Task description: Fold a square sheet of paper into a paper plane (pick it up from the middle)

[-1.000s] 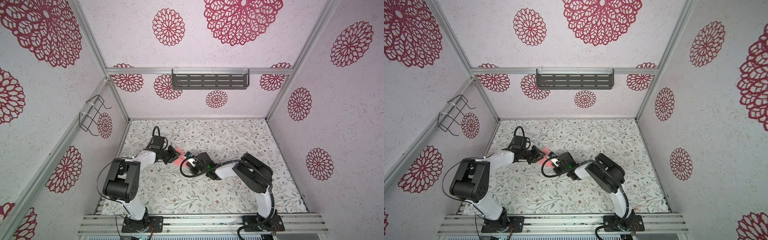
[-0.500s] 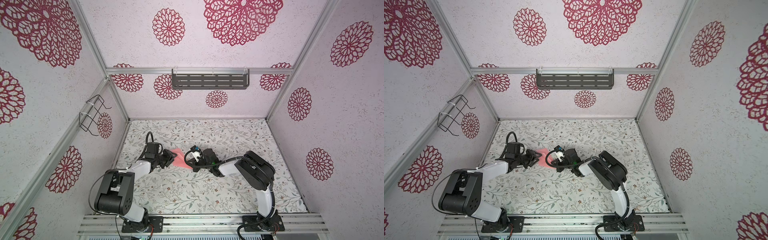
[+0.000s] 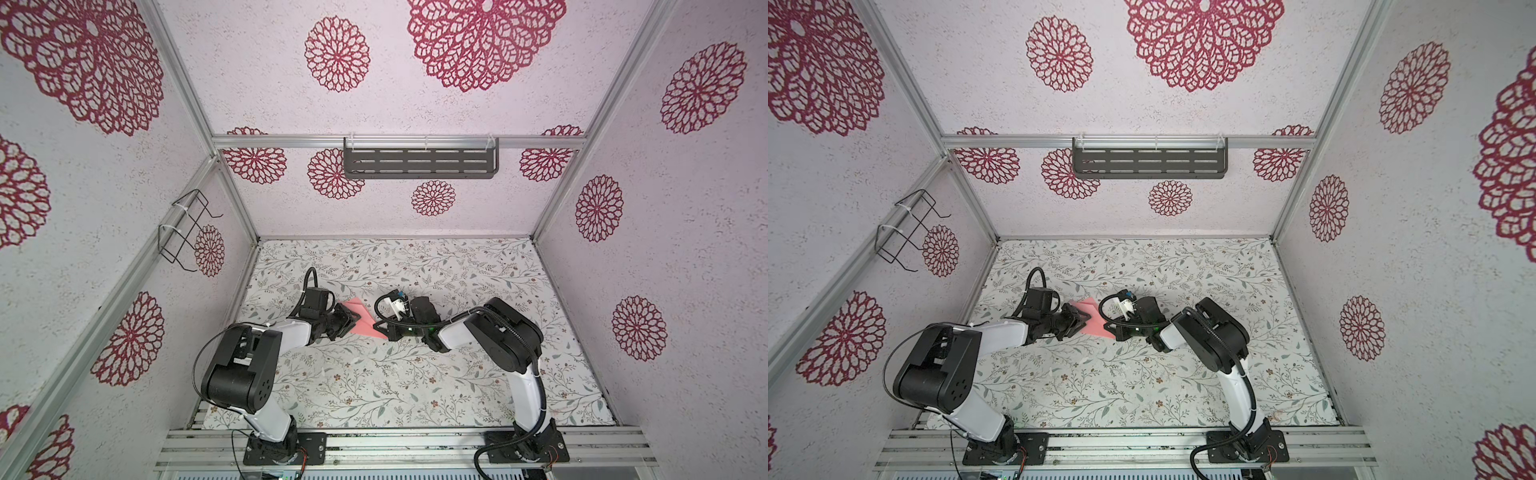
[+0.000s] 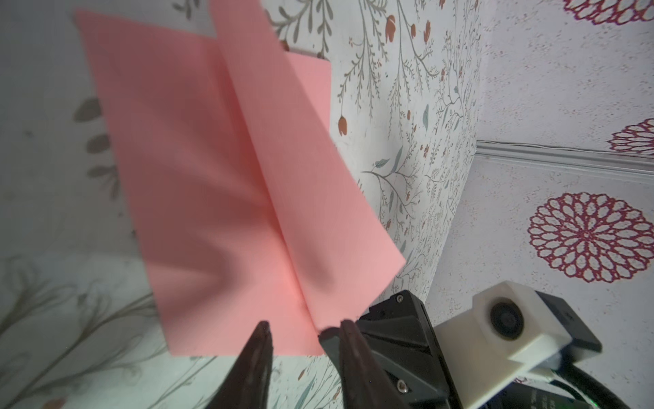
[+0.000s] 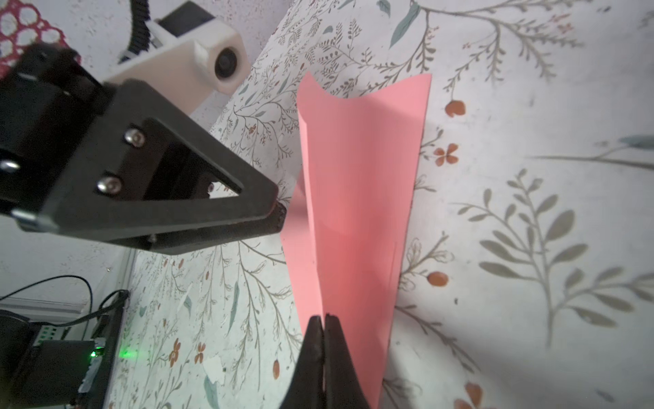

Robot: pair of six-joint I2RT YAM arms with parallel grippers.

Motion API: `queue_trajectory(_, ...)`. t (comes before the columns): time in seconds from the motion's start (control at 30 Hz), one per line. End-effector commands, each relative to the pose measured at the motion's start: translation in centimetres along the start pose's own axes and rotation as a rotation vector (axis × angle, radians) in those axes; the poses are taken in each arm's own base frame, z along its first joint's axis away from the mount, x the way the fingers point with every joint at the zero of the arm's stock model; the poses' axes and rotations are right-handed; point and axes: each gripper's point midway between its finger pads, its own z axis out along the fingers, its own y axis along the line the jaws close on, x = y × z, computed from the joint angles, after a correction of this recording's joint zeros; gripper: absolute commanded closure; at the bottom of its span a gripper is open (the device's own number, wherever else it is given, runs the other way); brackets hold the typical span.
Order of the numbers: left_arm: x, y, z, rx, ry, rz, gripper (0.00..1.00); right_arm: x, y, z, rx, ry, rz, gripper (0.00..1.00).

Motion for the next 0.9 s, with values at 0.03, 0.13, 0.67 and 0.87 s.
queue_trajectory(0.03,-0.7,-0.6,0.8,-0.003,-0.006,0.015,0.57,-1.6,1.0,0.2,-0.063,-0.037,0.026,0.99)
queue_trajectory(0.13,-0.6,0.1,1.1,-0.051,0.003,0.004,0.56,-1.5,0.9,0.2,-0.054,-0.032,0.039,0.99)
queue_trajectory(0.67,0.7,4.4,1.9,-0.363,0.072,-0.036,0.55,-0.7,0.1,0.4,-0.026,0.007,0.101,0.96)
queue_trajectory(0.87,0.9,6.4,1.1,-0.491,0.071,-0.059,0.54,-0.6,-0.4,0.4,-0.001,0.040,0.136,0.85)
